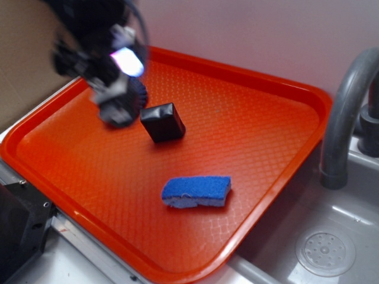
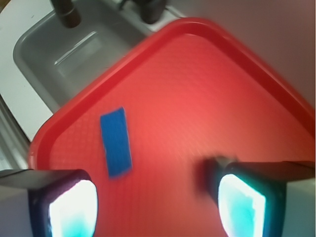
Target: Grab the blue sponge.
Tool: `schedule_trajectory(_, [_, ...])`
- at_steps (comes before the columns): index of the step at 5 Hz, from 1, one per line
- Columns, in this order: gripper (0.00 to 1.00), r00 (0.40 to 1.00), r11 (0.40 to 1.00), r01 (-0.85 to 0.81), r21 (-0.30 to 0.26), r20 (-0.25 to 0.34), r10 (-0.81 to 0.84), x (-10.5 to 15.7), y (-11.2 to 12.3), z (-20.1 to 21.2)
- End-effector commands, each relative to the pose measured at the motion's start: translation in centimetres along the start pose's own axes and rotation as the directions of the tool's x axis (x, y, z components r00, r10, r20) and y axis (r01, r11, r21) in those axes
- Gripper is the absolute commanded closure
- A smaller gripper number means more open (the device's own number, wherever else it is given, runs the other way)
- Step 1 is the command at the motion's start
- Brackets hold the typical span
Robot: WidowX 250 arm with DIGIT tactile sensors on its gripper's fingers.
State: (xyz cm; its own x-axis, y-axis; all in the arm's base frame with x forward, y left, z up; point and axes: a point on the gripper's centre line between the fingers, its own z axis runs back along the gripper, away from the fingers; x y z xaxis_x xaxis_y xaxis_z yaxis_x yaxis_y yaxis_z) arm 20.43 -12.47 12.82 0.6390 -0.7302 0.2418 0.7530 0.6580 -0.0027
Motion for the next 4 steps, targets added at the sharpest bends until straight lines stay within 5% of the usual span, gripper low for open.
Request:
schedule_trajectory(1, [0.0, 0.985, 0.99, 0.143, -0.014, -0.097, -0.144, 1.8, -4.3, -5.3])
schedule_trajectory(4, [0.0, 0.957, 0.989, 0.148, -0.027, -0.247, -0.15, 0.8, -4.1, -10.7])
